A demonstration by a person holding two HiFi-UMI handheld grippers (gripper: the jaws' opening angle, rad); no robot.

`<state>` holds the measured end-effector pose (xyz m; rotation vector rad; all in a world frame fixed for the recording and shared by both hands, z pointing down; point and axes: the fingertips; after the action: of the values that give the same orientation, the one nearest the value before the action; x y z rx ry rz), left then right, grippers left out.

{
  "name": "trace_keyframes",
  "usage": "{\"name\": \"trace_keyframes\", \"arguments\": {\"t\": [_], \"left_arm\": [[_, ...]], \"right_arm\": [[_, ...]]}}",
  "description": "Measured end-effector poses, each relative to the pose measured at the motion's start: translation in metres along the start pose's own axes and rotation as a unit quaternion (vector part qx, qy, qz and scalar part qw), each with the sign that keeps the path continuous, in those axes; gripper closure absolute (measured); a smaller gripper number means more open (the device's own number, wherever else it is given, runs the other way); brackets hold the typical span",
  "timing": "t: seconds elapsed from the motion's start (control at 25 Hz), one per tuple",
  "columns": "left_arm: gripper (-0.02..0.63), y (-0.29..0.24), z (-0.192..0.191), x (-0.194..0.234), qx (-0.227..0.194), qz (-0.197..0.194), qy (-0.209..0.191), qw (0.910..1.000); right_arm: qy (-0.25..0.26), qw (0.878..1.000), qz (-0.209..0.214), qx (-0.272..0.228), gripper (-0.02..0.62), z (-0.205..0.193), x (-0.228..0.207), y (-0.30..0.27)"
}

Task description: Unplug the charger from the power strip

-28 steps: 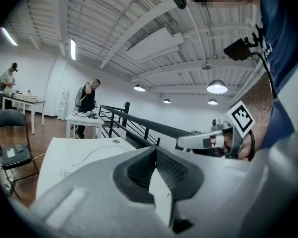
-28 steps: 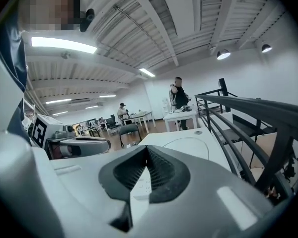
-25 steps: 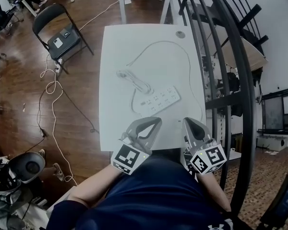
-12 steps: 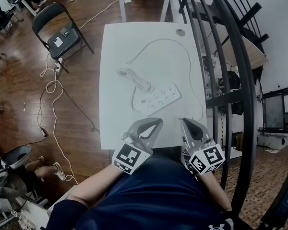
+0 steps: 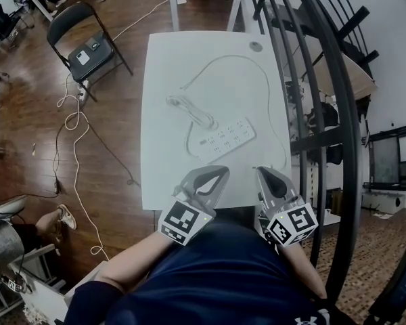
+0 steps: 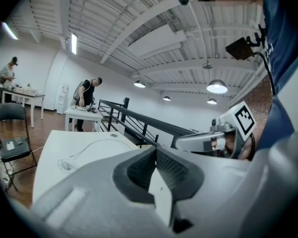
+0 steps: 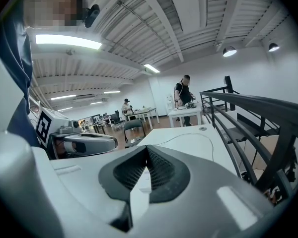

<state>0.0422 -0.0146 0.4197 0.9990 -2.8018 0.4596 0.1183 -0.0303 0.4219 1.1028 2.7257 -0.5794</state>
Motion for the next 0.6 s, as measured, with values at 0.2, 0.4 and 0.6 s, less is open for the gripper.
{"name": "trace_keyframes", "arguments": {"t": [0.2,0.4,0.6], "left_arm": [[0.600,-0.0002,-0.0016,0.0007,0.004,0.001,0.001,1.0000],[0.600,0.0004,-0.0041,0.0009,0.007,0.002,0.003,1.0000],[0.600,-0.0018,-0.0049,-0.0005,0.008,0.002,0.004,1.0000]], "right_arm": [[-0.004,1.000,0.001,0.001,0.584,-0.0005,-0.0010,-0.0005],[-0.008,1.000,0.001,0.001,0.584,-0.0019,-0.0002,0.0003],[-0.016,1.000,-0.001,0.004,0.584,-0.0049,-0.0051,0.0017]]}}
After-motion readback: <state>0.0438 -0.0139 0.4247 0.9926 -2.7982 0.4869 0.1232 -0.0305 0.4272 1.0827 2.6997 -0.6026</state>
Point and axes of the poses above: the fingertips, and each gripper's own axes: y backward along the fingers, x to its left, z out of its top, and after that the axes turned 1 degree about z, right-handed
